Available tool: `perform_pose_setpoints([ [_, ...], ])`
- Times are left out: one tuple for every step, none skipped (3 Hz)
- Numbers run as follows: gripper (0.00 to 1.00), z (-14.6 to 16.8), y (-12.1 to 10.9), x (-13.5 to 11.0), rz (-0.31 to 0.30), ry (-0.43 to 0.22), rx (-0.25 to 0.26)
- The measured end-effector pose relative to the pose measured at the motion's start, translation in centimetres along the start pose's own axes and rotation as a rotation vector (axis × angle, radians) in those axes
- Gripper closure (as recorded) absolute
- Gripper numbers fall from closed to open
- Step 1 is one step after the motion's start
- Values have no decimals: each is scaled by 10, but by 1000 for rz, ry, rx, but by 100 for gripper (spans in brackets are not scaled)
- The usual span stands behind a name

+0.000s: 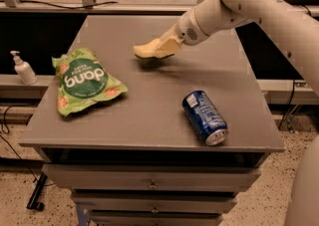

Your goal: Move sponge near green rice chip bag

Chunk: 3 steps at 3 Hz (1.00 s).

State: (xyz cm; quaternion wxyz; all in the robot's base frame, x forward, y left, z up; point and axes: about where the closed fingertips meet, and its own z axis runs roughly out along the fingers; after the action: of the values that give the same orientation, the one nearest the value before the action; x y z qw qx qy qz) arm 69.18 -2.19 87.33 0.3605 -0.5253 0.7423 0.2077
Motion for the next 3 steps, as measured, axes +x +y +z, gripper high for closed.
perform_pose_setpoints([
  [100, 13, 38, -31, -79, -43, -86],
  [100, 25, 66, -45, -154, -71, -133],
  [84, 37, 82, -47, -239, -83, -147],
])
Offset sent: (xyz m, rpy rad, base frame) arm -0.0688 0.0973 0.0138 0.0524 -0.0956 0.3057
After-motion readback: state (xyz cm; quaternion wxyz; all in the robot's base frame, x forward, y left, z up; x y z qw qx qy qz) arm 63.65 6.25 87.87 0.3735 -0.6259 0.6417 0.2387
